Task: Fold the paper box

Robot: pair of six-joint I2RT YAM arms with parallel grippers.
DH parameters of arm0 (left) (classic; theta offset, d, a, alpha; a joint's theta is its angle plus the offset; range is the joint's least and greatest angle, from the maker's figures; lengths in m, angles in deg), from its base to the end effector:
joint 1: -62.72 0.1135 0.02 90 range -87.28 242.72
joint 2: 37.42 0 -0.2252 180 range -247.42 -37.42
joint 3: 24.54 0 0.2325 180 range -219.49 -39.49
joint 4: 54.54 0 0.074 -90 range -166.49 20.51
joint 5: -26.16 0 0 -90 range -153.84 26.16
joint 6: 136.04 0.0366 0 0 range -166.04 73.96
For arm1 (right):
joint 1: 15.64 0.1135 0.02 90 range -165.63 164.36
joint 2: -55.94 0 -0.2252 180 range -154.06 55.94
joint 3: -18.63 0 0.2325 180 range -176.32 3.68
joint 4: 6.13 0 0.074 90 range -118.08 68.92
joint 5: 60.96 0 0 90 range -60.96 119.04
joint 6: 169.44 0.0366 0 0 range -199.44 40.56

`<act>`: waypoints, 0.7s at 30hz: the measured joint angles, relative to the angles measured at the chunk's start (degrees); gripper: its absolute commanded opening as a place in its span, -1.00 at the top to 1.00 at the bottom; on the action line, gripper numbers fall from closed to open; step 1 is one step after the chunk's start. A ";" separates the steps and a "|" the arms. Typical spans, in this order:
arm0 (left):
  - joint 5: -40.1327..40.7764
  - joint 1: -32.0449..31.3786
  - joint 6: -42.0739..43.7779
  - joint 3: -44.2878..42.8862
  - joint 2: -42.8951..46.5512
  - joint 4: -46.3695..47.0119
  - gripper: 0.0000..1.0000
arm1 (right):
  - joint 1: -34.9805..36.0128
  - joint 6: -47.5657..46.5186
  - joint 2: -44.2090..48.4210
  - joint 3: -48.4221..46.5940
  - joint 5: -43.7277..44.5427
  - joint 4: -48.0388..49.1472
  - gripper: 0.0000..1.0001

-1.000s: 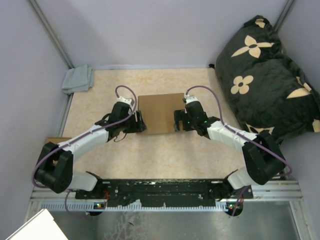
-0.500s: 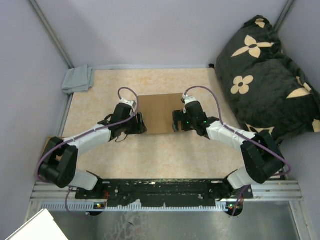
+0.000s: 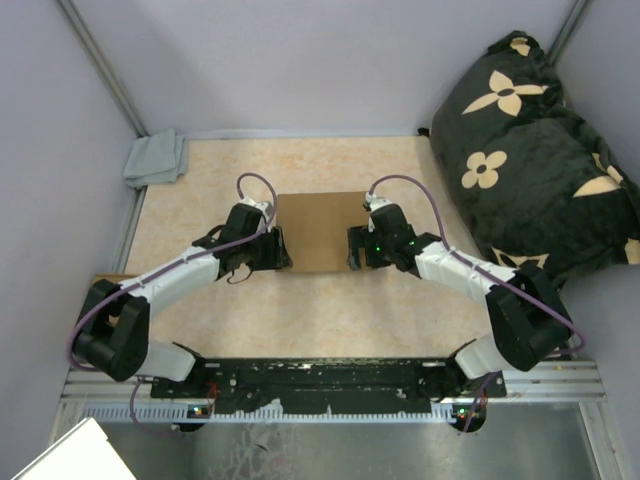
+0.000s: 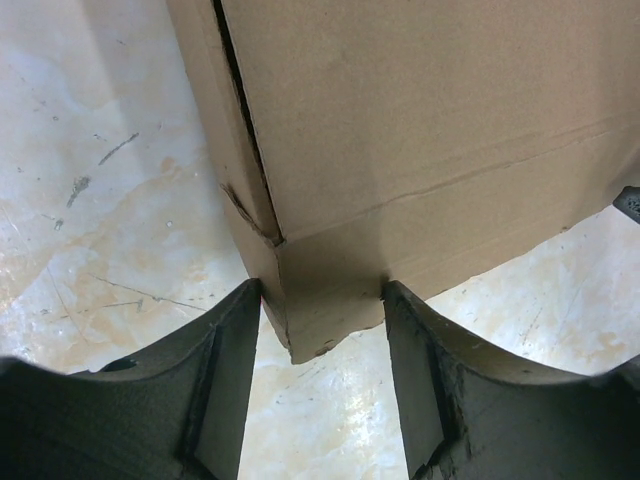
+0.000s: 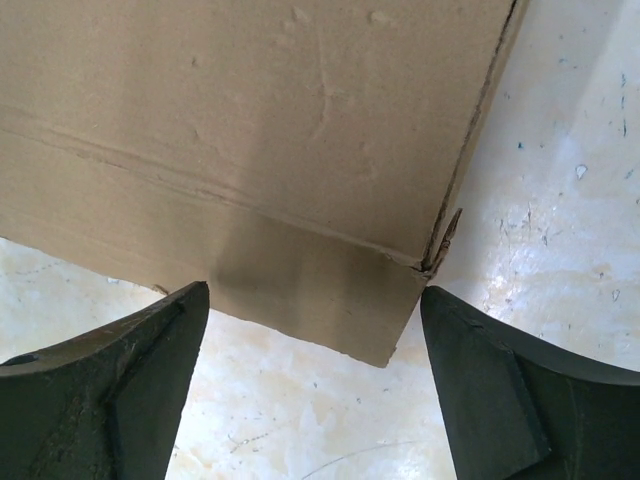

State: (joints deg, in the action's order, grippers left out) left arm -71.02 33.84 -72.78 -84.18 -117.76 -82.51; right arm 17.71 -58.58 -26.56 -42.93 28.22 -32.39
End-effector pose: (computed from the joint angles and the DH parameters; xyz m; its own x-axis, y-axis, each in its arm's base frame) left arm 0.2364 -0.1356 0.1705 -0.8353 -0.0491 -0.5475 0.1966 0.9034 -0.3810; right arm 0.2360 0.1560 0.1725 -0.7714 -0.0814 -0.6312 -0.3030 0.9191 0.2518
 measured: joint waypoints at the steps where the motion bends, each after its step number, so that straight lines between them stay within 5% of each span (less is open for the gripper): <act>1: -0.22 0.00 0.00 -0.52 0.00 -0.79 -0.16 | 0.02 0.20 0.00 -0.35 -0.04 -1.05 -0.71; 21: -0.50 0.00 -0.46 -2.62 2.01 -6.82 -0.06 | -0.13 3.28 1.14 -4.20 -0.74 -10.38 -0.44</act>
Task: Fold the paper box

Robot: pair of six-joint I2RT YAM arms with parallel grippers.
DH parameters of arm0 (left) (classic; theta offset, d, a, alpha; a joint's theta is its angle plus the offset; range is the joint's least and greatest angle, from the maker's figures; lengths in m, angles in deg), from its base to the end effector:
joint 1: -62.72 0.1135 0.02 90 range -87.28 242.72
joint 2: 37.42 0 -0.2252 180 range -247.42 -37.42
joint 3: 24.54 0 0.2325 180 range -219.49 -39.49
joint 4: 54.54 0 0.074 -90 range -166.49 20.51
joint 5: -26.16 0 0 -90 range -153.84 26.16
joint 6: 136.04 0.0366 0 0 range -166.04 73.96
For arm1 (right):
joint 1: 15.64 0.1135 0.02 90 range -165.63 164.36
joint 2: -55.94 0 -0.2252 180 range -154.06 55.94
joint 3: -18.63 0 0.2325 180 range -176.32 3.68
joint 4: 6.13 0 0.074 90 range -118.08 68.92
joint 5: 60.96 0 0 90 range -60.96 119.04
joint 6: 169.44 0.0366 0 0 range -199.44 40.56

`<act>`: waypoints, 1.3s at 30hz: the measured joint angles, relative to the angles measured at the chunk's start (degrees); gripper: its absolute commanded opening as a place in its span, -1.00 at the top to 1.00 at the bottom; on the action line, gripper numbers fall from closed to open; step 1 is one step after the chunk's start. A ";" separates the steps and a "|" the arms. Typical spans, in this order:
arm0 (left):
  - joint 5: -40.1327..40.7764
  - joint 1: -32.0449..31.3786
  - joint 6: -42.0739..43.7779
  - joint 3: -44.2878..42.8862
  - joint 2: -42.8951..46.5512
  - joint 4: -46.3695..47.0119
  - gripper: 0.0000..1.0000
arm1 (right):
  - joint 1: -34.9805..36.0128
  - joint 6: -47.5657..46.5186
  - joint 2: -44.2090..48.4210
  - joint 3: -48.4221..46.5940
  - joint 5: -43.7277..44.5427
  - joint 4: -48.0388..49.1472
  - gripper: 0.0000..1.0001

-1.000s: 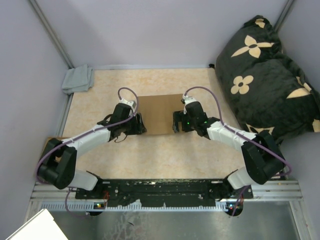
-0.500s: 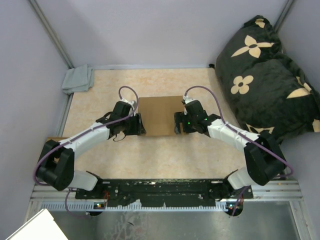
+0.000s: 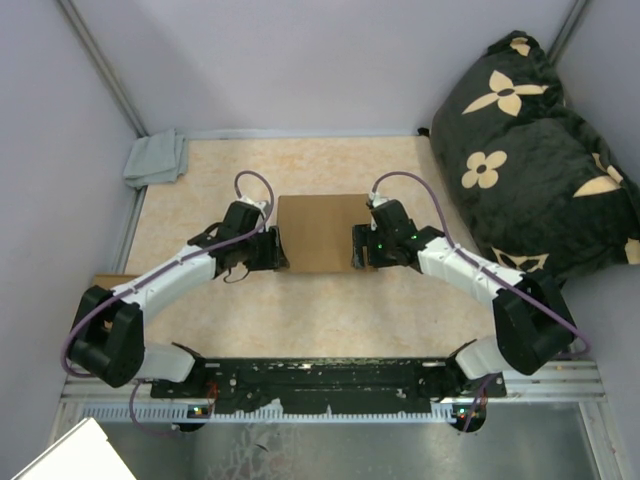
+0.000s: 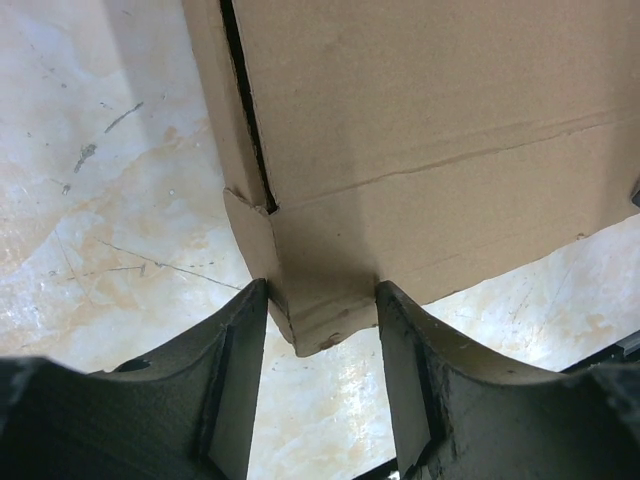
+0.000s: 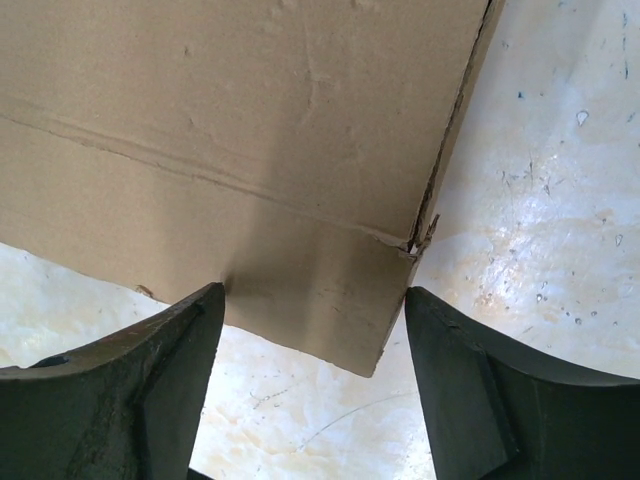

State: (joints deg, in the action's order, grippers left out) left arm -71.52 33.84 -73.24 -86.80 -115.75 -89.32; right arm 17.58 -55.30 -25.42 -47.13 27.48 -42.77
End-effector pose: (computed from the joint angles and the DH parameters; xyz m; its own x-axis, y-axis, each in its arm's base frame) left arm 0.2319 -0.1335 0.1842 -0.8565 -0.0449 -0.5142 0.1810 0.9068 -0.3808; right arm 0.2319 0.1530 0.1862 -0.8332 -0.0570 -0.5500 -0.2420 0.9319 0.2701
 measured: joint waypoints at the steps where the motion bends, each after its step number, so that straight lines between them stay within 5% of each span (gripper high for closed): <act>1: 0.04 0.00 -0.02 -0.13 0.02 -0.13 -0.06 | -0.02 0.00 0.13 0.00 -0.11 -0.17 -0.40; 13: -0.57 0.02 -0.17 -0.79 0.13 -0.83 0.00 | -2.10 0.09 0.39 -0.31 -2.21 -1.31 -0.22; 39: -4.11 1.68 -1.44 -0.79 3.85 -1.22 0.03 | -4.42 0.55 1.46 -0.31 -6.12 -1.62 -0.21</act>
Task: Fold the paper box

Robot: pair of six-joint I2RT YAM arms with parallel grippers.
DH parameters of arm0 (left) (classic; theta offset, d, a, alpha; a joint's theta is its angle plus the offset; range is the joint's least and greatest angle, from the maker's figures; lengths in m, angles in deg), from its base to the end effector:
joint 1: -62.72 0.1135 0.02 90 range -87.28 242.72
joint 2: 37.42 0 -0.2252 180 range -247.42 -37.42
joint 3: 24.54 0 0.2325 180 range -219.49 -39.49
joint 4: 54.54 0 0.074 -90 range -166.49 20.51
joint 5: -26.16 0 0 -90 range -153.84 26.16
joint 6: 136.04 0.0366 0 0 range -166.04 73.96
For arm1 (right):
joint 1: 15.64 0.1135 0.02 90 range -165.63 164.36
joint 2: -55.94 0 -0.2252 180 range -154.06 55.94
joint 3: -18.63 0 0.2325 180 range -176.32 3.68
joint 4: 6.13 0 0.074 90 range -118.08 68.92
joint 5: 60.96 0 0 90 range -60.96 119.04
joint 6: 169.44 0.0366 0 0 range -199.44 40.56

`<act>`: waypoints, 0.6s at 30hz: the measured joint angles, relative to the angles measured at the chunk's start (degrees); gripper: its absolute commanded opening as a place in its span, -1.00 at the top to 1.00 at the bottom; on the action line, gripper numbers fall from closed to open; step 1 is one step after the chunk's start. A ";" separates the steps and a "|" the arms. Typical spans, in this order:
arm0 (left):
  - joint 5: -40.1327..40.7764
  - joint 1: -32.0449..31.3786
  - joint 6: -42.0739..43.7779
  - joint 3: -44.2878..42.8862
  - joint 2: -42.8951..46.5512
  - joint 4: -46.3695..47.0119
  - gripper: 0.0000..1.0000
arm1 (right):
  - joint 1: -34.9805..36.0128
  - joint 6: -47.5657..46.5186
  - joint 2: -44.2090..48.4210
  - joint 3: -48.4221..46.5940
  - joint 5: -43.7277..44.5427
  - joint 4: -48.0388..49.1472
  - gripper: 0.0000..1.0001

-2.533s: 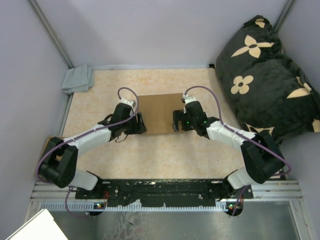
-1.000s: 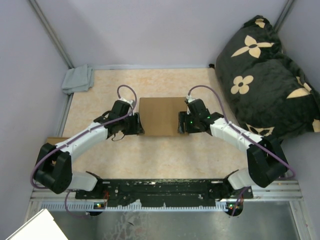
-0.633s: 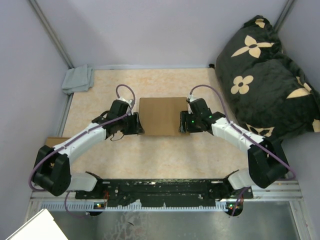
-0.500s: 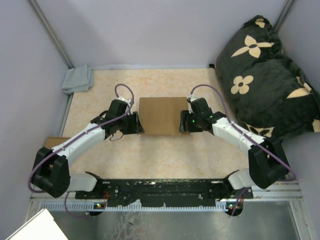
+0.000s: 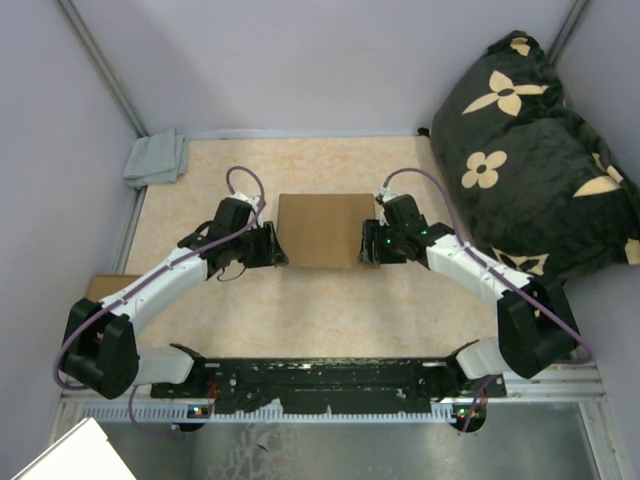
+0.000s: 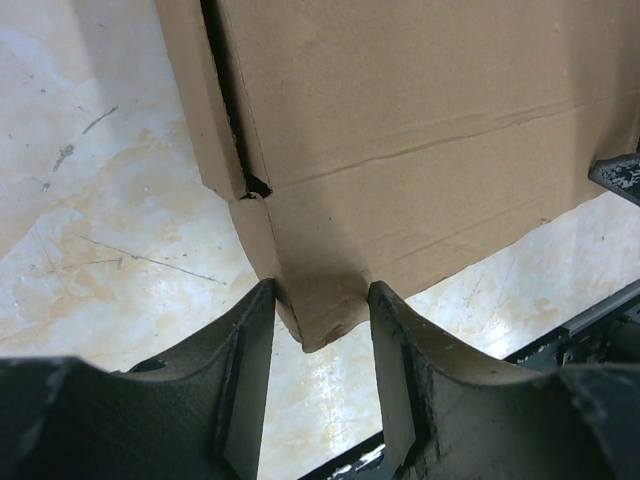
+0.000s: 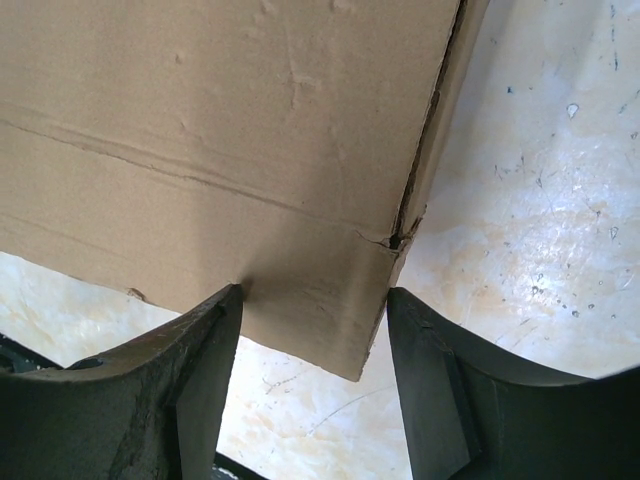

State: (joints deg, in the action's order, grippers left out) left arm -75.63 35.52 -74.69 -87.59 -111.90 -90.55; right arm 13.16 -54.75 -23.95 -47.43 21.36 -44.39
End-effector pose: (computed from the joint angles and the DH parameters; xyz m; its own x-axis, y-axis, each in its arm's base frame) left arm 0.2295 -0.1264 0.2035 -0.8484 -0.0917 -0.5214 0.1864 0.8700 -0.4564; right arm 0.2377 0.1363 0.1926 -0.8577 0.0009 -0.5142 -0.2104 0.9119 0.3524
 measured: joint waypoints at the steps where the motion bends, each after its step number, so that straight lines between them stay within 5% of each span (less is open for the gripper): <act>1: -0.04 0.00 0.00 0.02 -0.02 0.00 0.03 | -0.11 0.00 0.00 0.00 -0.04 0.07 -0.21; 18: -0.11 0.09 -0.02 3.72 -4.79 3.58 0.07 | -0.13 0.00 -0.83 0.17 0.07 3.06 -0.19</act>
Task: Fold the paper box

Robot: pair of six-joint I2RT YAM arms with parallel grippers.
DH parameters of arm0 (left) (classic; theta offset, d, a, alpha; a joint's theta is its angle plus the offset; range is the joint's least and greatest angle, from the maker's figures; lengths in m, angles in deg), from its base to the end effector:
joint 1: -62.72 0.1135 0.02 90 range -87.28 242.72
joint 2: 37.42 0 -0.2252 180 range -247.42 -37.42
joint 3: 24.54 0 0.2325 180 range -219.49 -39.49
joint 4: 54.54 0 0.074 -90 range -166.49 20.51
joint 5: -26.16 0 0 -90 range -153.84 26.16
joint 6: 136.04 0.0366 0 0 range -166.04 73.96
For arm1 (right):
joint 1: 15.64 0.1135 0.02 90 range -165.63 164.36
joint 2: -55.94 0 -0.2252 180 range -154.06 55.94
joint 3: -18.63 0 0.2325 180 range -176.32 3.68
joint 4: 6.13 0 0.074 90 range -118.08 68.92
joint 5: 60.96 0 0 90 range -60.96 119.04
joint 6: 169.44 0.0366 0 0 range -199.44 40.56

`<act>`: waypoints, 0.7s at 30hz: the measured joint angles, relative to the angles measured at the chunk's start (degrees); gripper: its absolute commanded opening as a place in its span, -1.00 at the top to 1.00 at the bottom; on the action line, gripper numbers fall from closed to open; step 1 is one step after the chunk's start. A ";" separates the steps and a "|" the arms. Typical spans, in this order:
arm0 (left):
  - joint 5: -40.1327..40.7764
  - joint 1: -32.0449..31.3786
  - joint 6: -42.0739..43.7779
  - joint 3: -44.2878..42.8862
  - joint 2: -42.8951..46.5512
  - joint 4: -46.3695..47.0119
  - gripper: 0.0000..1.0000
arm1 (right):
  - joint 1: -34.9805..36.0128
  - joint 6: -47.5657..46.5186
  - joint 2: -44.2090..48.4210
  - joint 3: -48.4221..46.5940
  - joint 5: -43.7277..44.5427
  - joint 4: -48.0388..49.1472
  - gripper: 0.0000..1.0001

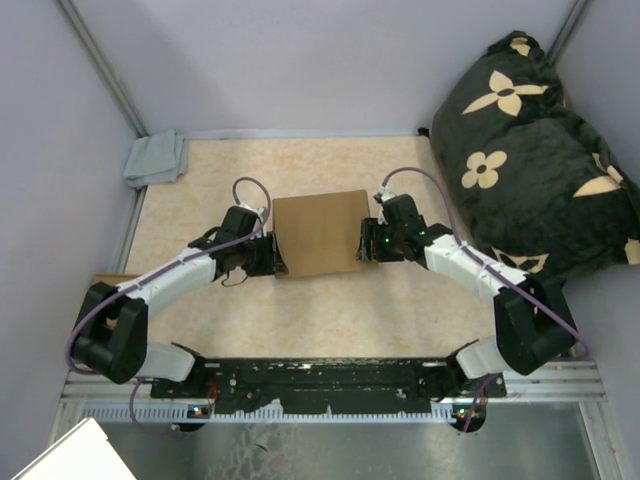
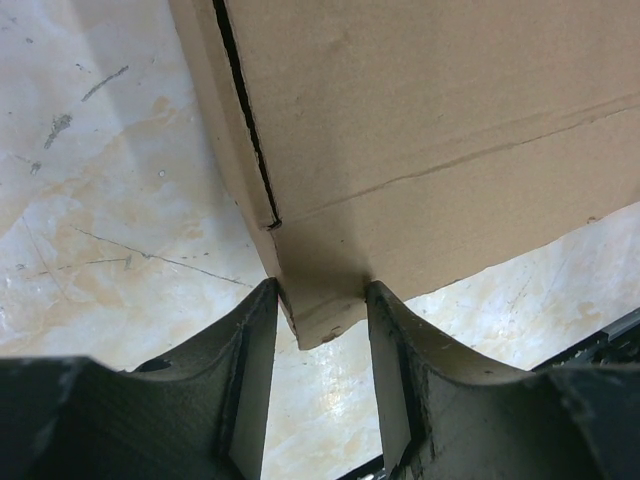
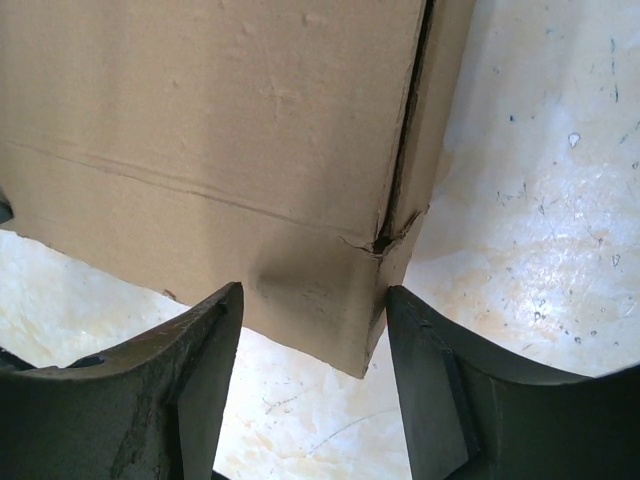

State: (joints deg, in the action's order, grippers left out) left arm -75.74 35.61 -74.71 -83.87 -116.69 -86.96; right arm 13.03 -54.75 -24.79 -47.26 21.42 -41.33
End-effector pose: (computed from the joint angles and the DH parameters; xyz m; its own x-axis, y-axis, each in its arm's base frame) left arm 0.2313 -0.1269 0.1685 -0.8862 -0.0737 -0.4575 0.1514 0.8870 -0.4363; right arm 0.2427 0.1383 0.1917 -0.8409 0.0121 -0.5411 -0.2190 0.9066 0.3606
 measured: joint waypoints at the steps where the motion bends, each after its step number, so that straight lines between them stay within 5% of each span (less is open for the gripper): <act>1: 0.00 0.00 0.00 0.09 -0.11 0.13 0.07 | 0.00 0.00 -0.20 0.28 0.04 0.44 -0.20; 21: -0.17 0.26 -0.02 0.02 0.63 0.50 0.08 | 0.02 -0.04 -0.15 5.55 0.26 0.94 -0.24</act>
State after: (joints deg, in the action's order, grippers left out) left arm -75.92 35.87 -74.73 -83.85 -116.05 -86.46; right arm 13.05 -54.79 -24.94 -41.70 21.69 -40.39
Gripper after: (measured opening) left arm 0.463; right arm 0.641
